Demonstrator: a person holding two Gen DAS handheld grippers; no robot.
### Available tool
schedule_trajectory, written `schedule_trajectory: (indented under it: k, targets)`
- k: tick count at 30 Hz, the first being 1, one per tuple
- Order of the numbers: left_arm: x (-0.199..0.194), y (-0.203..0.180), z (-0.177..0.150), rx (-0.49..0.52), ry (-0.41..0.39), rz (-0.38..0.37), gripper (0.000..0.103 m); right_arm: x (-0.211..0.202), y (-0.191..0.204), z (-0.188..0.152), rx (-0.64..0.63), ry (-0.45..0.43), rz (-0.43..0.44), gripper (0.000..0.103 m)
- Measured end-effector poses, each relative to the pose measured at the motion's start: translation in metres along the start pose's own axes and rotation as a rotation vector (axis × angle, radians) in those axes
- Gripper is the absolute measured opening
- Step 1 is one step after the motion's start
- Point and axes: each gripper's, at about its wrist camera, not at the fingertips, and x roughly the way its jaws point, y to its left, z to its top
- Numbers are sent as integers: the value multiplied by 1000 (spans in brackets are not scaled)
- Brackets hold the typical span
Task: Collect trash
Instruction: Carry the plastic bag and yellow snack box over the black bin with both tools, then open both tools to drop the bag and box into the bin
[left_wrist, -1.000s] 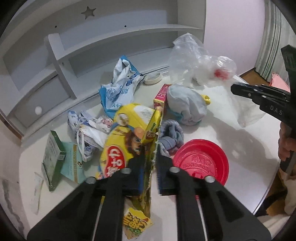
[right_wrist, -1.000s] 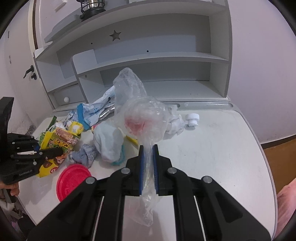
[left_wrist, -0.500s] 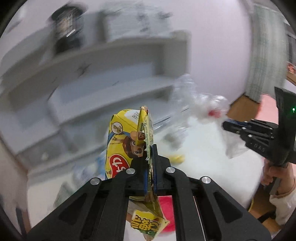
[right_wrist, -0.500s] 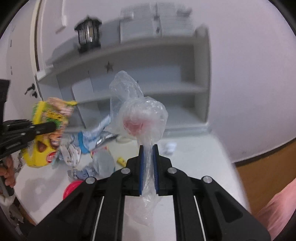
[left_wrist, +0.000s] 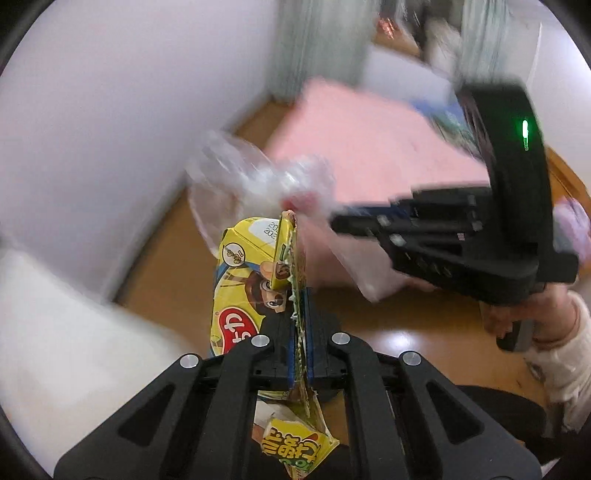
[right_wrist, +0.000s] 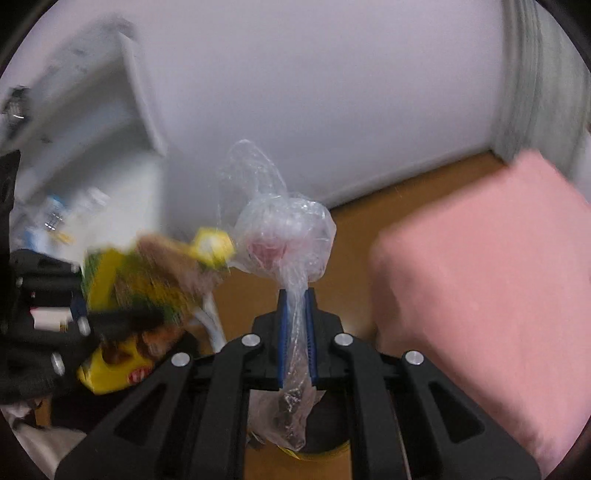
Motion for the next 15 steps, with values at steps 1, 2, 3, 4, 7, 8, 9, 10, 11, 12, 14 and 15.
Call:
schedule_trajectory:
  k: [1, 2, 3, 4, 7, 8, 9, 10, 11, 12, 14, 15]
  targets:
    - [39, -8, -6, -1, 84, -39, 3, 15, -14, -15, 17, 41, -21, 9]
    - [76, -10, -13, -10, 168, -71, 3, 38, -31, -34, 47, 101, -23, 9]
    - [109, -9, -22, -38, 234, -98, 3, 61, -43, -52, 74, 159, -13, 9]
    - [150, -2, -35, -94, 313, -117, 3, 93, -55, -78, 99, 239, -9, 9]
    - [231, 22, -75, -229, 479, -115, 3, 159, -73, -133, 185, 415, 38, 9]
    - [245, 29, -86, -253, 517, -113, 3, 181, -77, -154, 220, 471, 60, 9]
    - [256, 34, -97, -281, 550, -125, 3, 195, -77, -168, 236, 501, 72, 9]
    - [261, 37, -99, -298, 563, -134, 3, 202, -74, -175, 244, 514, 78, 9]
    - [264, 43, -102, -315, 565, -136, 3, 210, -74, -182, 262, 523, 93, 9]
    - [262, 49, -102, -322, 553, -134, 3, 215, -74, -187, 285, 523, 107, 9]
    - [261, 40, -105, -314, 532, -119, 6, 217, -84, -192, 326, 511, 134, 10]
    - [261, 41, -103, -307, 527, -100, 13, 219, -79, -193, 332, 507, 137, 11]
